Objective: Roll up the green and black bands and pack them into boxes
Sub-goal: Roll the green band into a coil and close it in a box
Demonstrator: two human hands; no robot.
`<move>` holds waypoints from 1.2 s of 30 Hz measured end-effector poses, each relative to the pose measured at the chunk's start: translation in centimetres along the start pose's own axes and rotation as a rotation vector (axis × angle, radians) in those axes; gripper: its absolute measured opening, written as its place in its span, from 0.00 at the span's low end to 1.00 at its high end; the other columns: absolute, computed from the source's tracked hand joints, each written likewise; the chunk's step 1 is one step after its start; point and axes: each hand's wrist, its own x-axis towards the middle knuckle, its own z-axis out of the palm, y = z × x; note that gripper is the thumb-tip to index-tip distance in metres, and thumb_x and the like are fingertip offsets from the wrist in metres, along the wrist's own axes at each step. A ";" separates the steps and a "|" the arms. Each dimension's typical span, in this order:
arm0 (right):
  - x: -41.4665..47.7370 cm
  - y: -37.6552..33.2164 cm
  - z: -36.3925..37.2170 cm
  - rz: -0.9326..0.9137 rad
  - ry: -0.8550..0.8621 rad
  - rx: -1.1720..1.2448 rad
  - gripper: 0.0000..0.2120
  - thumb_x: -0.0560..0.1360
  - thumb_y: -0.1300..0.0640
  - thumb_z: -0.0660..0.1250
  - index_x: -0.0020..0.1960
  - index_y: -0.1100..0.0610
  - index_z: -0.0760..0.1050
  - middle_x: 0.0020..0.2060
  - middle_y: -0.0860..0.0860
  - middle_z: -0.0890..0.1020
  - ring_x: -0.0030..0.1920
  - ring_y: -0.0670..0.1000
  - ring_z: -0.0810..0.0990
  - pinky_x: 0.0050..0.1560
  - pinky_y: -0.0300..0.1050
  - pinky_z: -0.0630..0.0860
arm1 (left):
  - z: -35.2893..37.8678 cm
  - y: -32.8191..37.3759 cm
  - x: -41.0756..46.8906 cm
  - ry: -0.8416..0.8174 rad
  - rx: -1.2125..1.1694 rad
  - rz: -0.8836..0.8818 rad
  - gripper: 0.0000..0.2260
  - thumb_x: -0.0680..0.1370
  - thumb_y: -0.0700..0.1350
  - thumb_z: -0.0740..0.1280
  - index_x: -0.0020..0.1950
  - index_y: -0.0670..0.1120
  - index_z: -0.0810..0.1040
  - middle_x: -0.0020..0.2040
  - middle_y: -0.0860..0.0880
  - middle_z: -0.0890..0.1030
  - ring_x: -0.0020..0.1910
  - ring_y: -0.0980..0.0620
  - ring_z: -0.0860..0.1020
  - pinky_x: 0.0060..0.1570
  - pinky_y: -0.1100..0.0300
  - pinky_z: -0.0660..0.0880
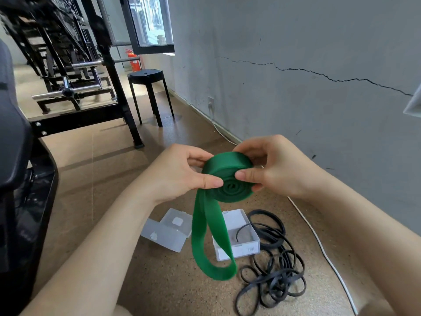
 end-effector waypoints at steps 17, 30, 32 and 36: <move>-0.2 -0.3 0.0 -0.070 0.059 -0.390 0.17 0.64 0.46 0.78 0.49 0.52 0.81 0.37 0.47 0.83 0.41 0.50 0.80 0.46 0.51 0.77 | 0.7 0.8 -0.2 0.081 0.203 0.060 0.16 0.67 0.48 0.78 0.51 0.61 0.80 0.37 0.66 0.80 0.31 0.67 0.76 0.38 0.69 0.72; -0.1 0.1 0.1 -0.069 0.048 -0.279 0.21 0.67 0.49 0.77 0.56 0.53 0.77 0.48 0.48 0.84 0.50 0.51 0.82 0.53 0.53 0.78 | 0.7 0.4 0.0 0.105 0.358 0.123 0.10 0.71 0.43 0.74 0.51 0.51 0.82 0.39 0.57 0.83 0.36 0.61 0.80 0.43 0.60 0.77; -0.6 -1.0 0.6 -0.074 0.006 -0.576 0.25 0.68 0.44 0.74 0.61 0.50 0.74 0.52 0.46 0.81 0.53 0.50 0.79 0.55 0.50 0.76 | 1.0 1.0 -0.2 0.062 0.612 0.151 0.07 0.70 0.46 0.73 0.47 0.50 0.80 0.34 0.55 0.78 0.37 0.50 0.77 0.38 0.58 0.73; -0.3 -1.6 2.3 -0.109 -0.049 -0.755 0.19 0.70 0.42 0.70 0.54 0.52 0.76 0.45 0.51 0.81 0.47 0.56 0.79 0.46 0.50 0.77 | 1.9 1.5 -0.4 0.004 0.807 0.179 0.10 0.71 0.48 0.70 0.52 0.53 0.79 0.36 0.52 0.77 0.39 0.47 0.76 0.36 0.57 0.72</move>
